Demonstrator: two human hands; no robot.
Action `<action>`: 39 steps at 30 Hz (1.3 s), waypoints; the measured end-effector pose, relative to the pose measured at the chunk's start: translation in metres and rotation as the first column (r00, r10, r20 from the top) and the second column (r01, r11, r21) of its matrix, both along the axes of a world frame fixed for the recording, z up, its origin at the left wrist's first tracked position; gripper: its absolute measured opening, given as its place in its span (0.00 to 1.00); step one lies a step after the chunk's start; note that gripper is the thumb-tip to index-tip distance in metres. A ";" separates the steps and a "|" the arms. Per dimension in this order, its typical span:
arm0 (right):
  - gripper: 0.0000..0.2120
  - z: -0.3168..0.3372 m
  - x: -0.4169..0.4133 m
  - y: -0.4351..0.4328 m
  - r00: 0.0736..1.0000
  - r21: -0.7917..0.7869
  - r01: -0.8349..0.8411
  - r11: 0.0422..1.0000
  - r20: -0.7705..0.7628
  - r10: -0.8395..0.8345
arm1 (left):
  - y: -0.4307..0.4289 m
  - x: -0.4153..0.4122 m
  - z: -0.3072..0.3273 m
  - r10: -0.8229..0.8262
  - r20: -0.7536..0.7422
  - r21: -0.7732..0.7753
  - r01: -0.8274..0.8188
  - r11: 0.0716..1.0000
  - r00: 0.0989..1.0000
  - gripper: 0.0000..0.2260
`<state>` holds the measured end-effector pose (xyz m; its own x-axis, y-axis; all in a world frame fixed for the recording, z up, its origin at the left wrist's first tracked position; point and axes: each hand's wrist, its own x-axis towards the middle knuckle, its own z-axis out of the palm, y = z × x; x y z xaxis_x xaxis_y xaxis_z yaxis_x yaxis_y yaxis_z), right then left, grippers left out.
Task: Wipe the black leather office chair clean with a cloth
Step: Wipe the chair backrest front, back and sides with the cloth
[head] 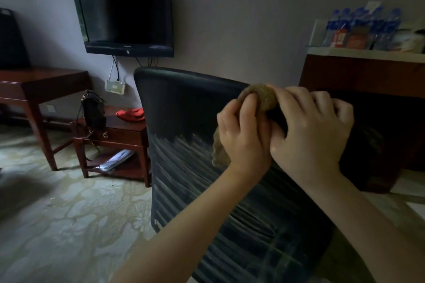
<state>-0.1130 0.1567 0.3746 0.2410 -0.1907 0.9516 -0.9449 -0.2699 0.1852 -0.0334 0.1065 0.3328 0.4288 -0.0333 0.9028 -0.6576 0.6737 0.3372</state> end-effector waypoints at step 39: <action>0.10 -0.024 -0.088 0.036 0.324 0.160 -0.908 0.387 0.854 0.407 | 0.006 0.006 -0.009 0.388 0.726 -0.500 0.049 0.865 0.568 0.10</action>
<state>-0.2014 0.1929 0.3505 -0.0007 -0.7630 0.6464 -0.1104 -0.6424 -0.7584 -0.0279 0.1124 0.3239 -0.4995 0.4259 0.7544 -0.6178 0.4354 -0.6548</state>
